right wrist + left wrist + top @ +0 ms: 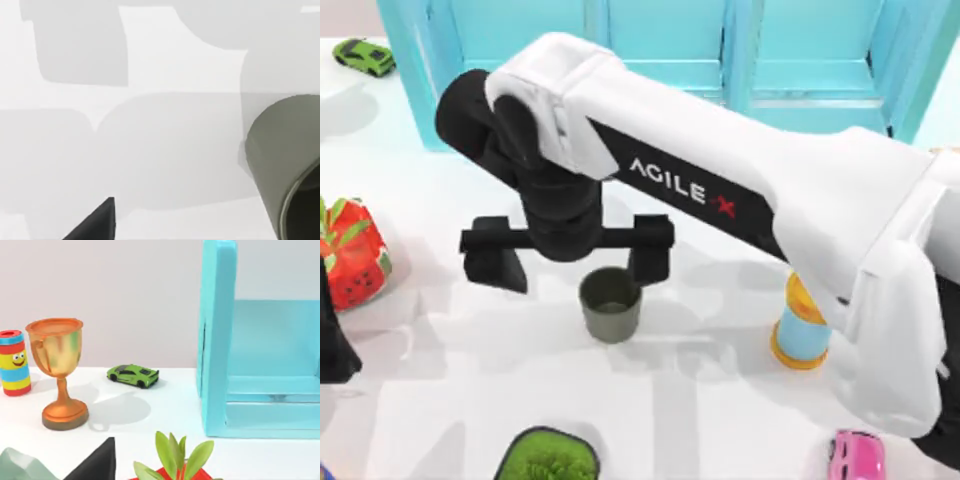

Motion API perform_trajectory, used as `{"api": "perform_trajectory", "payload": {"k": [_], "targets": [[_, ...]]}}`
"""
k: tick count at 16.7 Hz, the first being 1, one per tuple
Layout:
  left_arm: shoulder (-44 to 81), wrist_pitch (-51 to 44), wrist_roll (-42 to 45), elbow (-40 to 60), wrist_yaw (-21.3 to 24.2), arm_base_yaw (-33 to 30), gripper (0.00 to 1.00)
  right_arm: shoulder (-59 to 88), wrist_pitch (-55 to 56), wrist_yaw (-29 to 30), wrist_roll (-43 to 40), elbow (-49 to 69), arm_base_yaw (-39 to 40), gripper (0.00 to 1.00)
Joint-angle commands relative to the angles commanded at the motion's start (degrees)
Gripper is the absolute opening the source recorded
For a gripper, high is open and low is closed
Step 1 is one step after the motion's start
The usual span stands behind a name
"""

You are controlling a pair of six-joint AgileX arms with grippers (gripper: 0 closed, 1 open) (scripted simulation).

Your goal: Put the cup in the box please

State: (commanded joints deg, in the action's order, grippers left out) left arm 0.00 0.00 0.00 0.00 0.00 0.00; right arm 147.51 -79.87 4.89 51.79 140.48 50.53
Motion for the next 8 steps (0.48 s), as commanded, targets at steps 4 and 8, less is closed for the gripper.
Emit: {"api": "perform_trajectory", "payload": {"k": [4,8], "targets": [[0.0,0.0,0.0,0.0,0.0,0.0,1.00,-2.0,8.6,0.0,-0.1,-10.3,-0.1,1.00],[0.0,0.0,0.0,0.0,0.0,0.0,1.00,-2.2,10.1,0.0,-0.2,-11.9,-0.1,1.00]]}}
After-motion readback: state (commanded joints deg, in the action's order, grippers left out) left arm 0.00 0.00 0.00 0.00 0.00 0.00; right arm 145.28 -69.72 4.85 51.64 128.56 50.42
